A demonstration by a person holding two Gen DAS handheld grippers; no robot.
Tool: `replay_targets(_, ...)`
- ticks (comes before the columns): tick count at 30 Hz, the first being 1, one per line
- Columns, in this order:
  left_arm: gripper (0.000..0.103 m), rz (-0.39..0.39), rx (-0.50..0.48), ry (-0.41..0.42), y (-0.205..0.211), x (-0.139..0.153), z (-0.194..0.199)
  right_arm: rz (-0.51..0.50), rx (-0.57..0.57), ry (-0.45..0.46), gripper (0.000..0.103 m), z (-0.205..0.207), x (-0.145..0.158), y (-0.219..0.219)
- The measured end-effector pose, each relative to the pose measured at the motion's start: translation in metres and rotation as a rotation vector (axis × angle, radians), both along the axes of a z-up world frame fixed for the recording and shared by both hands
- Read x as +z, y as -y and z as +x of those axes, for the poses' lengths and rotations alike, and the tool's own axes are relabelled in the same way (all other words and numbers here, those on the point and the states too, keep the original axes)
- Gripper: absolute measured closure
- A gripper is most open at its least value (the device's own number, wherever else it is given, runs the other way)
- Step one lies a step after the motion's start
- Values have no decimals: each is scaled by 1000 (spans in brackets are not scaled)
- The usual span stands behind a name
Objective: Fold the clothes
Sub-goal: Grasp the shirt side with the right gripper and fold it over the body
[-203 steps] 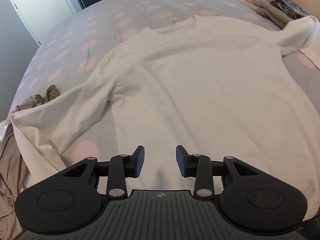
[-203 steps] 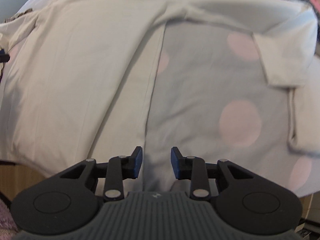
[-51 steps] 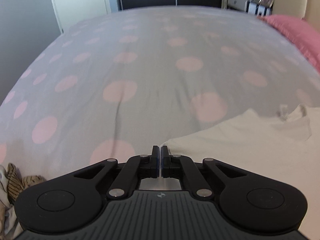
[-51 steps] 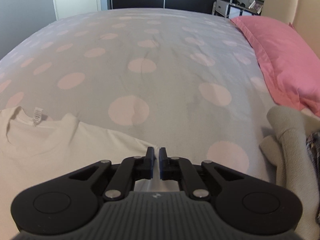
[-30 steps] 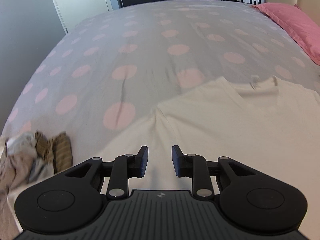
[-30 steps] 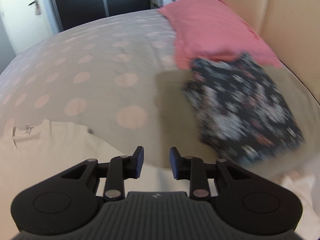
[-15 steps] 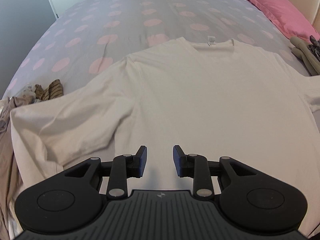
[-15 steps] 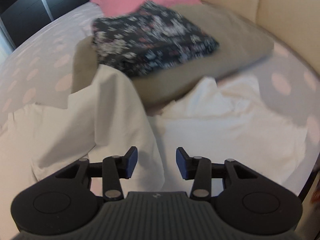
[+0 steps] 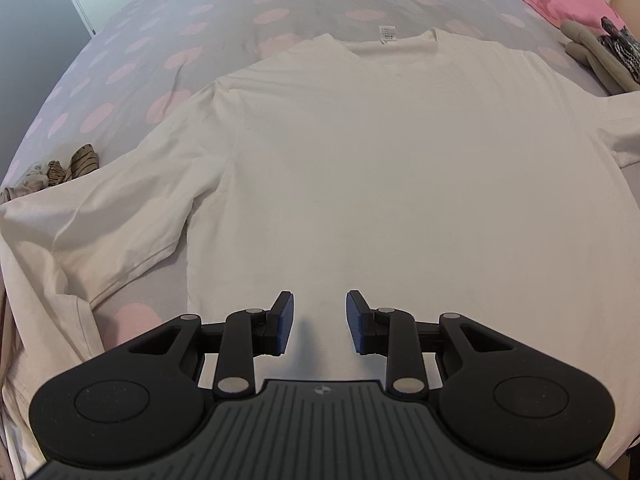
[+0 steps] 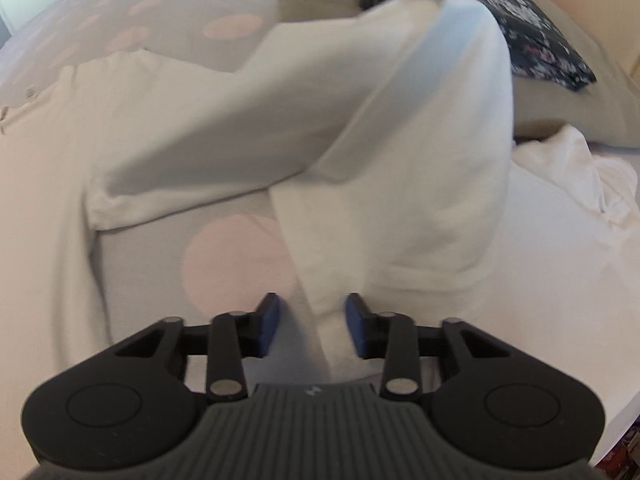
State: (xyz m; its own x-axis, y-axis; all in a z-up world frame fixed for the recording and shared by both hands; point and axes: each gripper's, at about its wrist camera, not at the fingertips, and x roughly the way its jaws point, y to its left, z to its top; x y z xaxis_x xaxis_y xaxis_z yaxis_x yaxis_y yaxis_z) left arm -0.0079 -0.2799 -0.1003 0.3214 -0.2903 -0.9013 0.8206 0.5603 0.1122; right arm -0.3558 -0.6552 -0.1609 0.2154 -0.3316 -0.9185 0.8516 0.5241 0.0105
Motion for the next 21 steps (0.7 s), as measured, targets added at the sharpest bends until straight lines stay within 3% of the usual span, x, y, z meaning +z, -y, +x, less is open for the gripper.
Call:
replay_targets(4, 76, -2, 8, -5, 0, 0, 1, 11, -46, 8, 98, -9, 1, 8)
replay_targets(7, 76, -8, 15, -12, 2, 2, 1, -17, -45, 37, 99, -11, 17, 3)
replay_targets(13, 76, -59, 8, -61, 5, 11, -1, -40, -37, 273, 99, -9, 83, -18)
replay_targets(21, 76, -131, -22, -94, 17, 26, -9, 11, 183, 458, 99, 74, 145, -72)
